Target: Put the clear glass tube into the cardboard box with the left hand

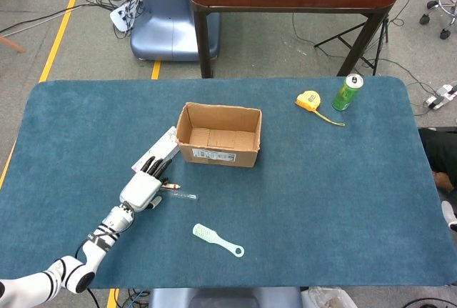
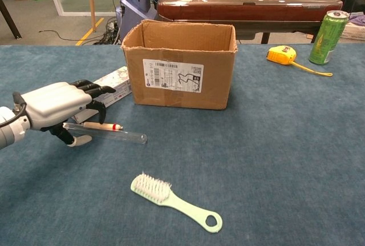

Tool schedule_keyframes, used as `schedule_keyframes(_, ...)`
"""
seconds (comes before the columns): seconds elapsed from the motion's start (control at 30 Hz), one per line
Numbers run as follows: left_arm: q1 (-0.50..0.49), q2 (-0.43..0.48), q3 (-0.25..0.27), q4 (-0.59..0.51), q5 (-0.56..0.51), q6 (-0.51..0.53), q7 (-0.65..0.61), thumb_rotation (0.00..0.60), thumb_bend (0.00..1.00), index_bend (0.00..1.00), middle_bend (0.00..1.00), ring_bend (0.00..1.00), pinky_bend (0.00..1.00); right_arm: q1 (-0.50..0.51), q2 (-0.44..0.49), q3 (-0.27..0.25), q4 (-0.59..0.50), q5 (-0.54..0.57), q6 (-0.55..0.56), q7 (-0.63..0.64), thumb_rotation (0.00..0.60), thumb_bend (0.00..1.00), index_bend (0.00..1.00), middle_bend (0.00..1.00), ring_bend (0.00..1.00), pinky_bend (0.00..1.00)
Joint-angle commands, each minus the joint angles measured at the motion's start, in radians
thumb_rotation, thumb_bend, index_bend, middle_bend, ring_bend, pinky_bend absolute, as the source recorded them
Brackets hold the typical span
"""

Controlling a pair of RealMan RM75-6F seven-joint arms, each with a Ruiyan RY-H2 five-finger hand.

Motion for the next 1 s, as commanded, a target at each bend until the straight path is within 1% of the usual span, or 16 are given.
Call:
schedule_keyframes(0.03,-0.001,-0.01,0.003,0.017,0.007,0.006,-0.009,0.6,0.28,0.41,0.0,0.0,0.01,0.0,0.0,0.0,0.0,0.0,-0.001,0.0,0.6,0.36,0.56,0.49,0.42,0.51)
schedule_keyframes(0.27,-0.005,-0.026,0.004,0.048,0.01,0.002,-0.039,0.6,0.28,0.41,0.0,0.0,0.01,-0.001,0.0,0.0,-0.001,-0.001,0.001,-0.001,0.6,0.36,0.56,0.49,0.42,0.51)
schedule_keyframes(0.47,-0.004,-0.035,0.006,0.065,0.014,0.007,-0.058,0.6,0.28,0.44,0.0,0.0,0.01,-0.002,0.001,0.002,0.0,0.002,0.002,0.004,0.6,0.36,0.56,0.49,0.42,0.51)
schedule_keyframes(1.0,0.007,-0.02,0.01,0.052,0.006,0.013,-0.053,0.6,0.28,0.47,0.0,0.0,0.01,0.0,-0.001,0.002,-0.001,0.001,-0.001,-0.003,0.6,0.36,0.56,0.49,0.42,0.51)
